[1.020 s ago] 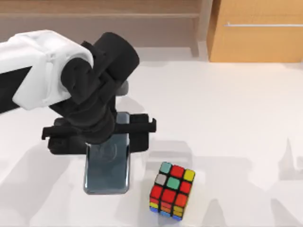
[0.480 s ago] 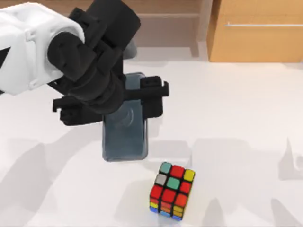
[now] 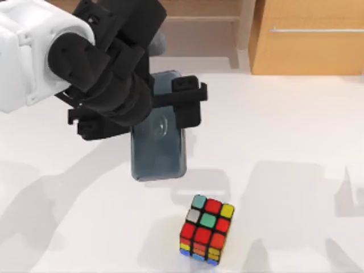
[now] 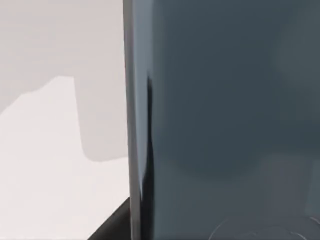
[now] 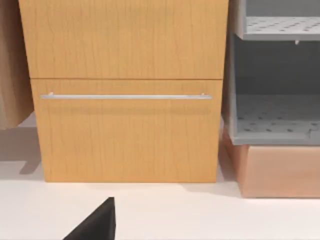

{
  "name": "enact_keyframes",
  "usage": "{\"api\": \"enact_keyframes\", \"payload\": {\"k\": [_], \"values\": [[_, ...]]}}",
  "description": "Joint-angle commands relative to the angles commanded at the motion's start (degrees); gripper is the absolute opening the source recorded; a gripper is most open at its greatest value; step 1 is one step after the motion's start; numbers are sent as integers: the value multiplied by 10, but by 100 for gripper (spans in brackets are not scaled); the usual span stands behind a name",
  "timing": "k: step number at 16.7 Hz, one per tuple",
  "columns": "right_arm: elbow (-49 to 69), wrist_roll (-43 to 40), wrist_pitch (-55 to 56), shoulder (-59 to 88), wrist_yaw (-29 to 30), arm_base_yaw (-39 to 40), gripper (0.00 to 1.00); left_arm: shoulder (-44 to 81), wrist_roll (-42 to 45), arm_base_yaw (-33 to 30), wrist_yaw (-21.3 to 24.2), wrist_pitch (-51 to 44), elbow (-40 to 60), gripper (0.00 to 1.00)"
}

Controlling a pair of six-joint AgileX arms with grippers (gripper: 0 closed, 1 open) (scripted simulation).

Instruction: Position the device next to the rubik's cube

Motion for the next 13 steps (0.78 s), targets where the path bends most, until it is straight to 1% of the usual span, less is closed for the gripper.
{"api": "enact_keyframes", "payload": {"k": [5,13], "values": [[0,0,0,0,0,0,100,5,0,1,1,12,-28,0],[0,0,0,0,0,0,100,32,1,5,-4,24,-108,0]]}}
